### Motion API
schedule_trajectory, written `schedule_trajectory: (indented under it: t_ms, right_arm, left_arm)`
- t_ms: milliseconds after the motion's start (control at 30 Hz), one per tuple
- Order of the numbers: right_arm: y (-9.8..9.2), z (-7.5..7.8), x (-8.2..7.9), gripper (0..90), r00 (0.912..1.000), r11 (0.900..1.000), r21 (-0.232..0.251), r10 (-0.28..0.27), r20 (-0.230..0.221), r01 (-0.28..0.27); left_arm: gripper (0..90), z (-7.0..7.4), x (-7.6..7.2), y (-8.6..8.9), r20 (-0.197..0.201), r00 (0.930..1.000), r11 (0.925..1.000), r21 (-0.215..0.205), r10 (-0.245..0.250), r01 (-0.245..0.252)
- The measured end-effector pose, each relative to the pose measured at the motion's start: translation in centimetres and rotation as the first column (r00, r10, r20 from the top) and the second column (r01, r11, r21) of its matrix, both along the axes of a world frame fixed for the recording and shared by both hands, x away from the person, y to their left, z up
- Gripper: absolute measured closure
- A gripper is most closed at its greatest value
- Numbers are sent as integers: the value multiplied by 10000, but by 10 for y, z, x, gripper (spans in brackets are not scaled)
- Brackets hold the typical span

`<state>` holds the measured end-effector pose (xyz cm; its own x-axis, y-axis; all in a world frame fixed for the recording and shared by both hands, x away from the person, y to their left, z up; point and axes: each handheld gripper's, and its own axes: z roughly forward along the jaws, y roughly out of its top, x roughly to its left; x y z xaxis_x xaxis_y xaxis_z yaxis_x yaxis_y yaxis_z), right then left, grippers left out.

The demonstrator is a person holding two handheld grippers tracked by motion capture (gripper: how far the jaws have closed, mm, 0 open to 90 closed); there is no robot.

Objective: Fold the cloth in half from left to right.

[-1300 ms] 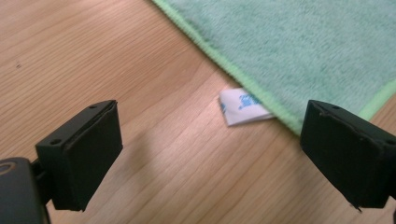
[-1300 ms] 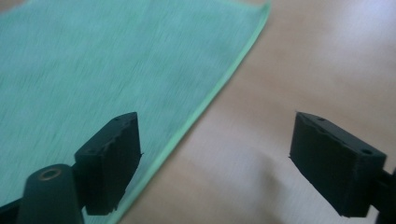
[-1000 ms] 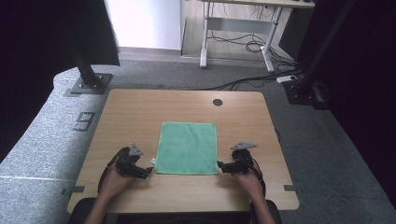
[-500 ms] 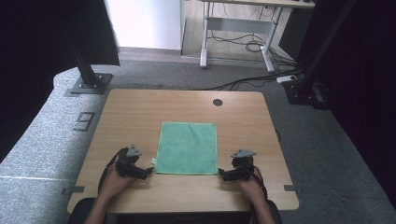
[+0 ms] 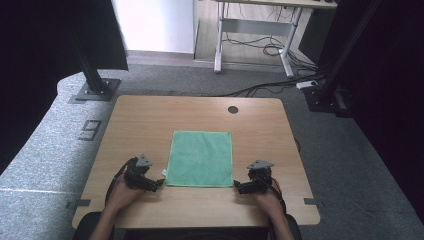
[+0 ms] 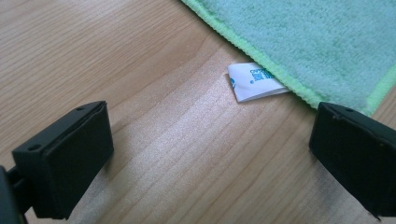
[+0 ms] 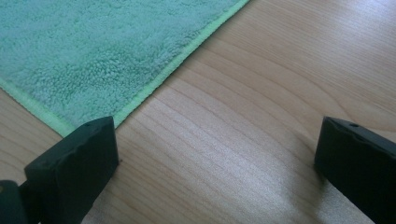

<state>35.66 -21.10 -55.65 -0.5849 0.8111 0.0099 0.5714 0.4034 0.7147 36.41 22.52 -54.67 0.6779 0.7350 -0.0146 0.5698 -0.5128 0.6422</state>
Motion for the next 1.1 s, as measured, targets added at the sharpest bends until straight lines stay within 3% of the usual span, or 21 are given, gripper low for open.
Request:
schedule_trajectory:
  t_ms: [133, 167, 300, 400, 467, 500, 667, 767, 933, 1100]
  right_arm:
    - [2, 2, 0, 5, 9999, 10000, 50, -50, -127, 51]
    - [3, 4, -1, 5, 9998, 9997, 191, -170, -120, 172]
    - [10, 13, 0, 5, 9993, 9982, 494, -359, 138, 351]
    - [20, 17, 2, 5, 9991, 9973, 615, -411, 134, 402]
    - [24, 16, 3, 4, 9989, 9977, 506, -448, 121, 442]
    - [30, 13, 5, 0, 9986, 9982, 307, -525, 30, 524]
    - [35, 7, 9, 0, 9969, 9969, -136, -778, -83, 777]
    - [35, 5, 9, 0, 9968, 9960, -408, -798, -72, 794]
    - [32, 5, 8, 0, 9976, 9966, -456, -693, -3, 692]
    - [17, 5, 11, 0, 9956, 9945, -470, -935, 11, 934]
  left_arm:
    - [0, 7, 9, 0, 31, 9996, 9990, -358, 273, -271]
    - [0, 13, 15, -2, 269, 9990, 9981, -514, 358, -344]
    - [0, 21, 28, -15, 602, 9972, 9976, -573, 433, -399]
    - [0, 19, 36, -25, 651, 9968, 9978, -494, 463, -431]
    - [0, 17, 38, -27, 647, 9968, 9981, -428, 467, -440]
    - [0, 11, 39, -31, 585, 9972, 9988, -195, 455, -444]
    - [0, 1, 37, -35, 465, 9979, 9985, 285, 458, -472]
    - [12, 1, 35, -36, 424, 9977, 9984, 164, 526, -534]
    - [20, 0, 29, -36, 324, 9979, 9984, 57, 559, -561]
    - [26, 0, 13, -49, 354, 9987, 9993, 89, 354, -358]
